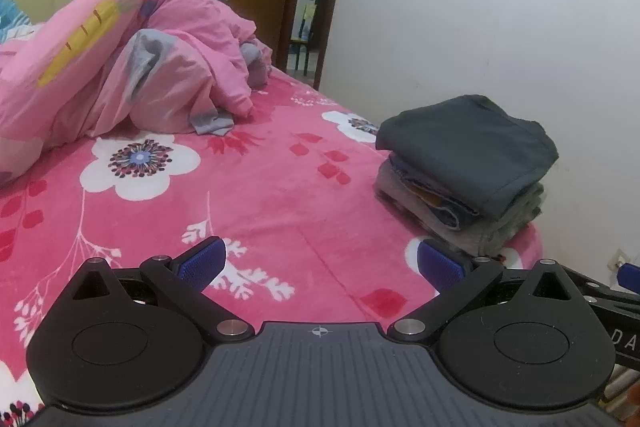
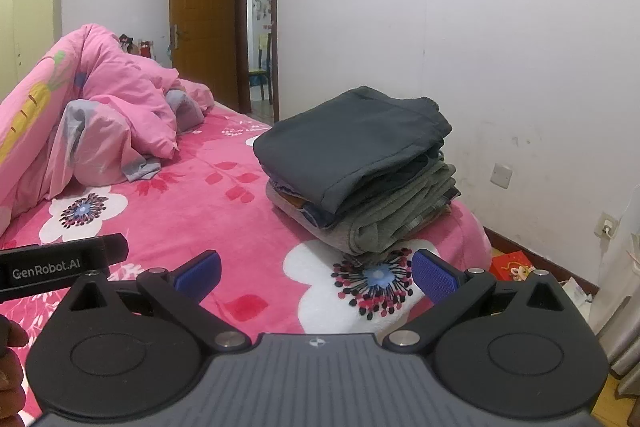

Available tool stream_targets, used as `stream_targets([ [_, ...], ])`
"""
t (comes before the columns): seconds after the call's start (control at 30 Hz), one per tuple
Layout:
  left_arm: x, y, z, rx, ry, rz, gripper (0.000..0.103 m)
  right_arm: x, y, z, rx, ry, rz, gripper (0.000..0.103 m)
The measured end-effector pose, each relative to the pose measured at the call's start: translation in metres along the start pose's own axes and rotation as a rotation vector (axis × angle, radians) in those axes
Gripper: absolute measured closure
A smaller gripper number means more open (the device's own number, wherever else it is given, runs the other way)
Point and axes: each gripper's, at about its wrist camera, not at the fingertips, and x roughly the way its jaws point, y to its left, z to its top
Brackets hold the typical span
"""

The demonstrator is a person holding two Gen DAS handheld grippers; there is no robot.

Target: Fold clothes

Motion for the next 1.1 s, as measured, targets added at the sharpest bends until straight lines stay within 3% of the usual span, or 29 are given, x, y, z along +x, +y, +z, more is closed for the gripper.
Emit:
stream_targets([
  [0.6, -0.0008, 0.0018, -0.0007, 0.002, -0.009, 0.023, 0.000, 0.0011, 0.0057, 0.0002, 0.004, 0.001, -0.002, 0.000],
  [1.1, -0.0089, 0.0004, 0.0060, 0.046, -0.068, 0.073, 0.000, 0.0033, 0.0099, 0.0046, -0.008, -0.011, 0.024, 0.000],
])
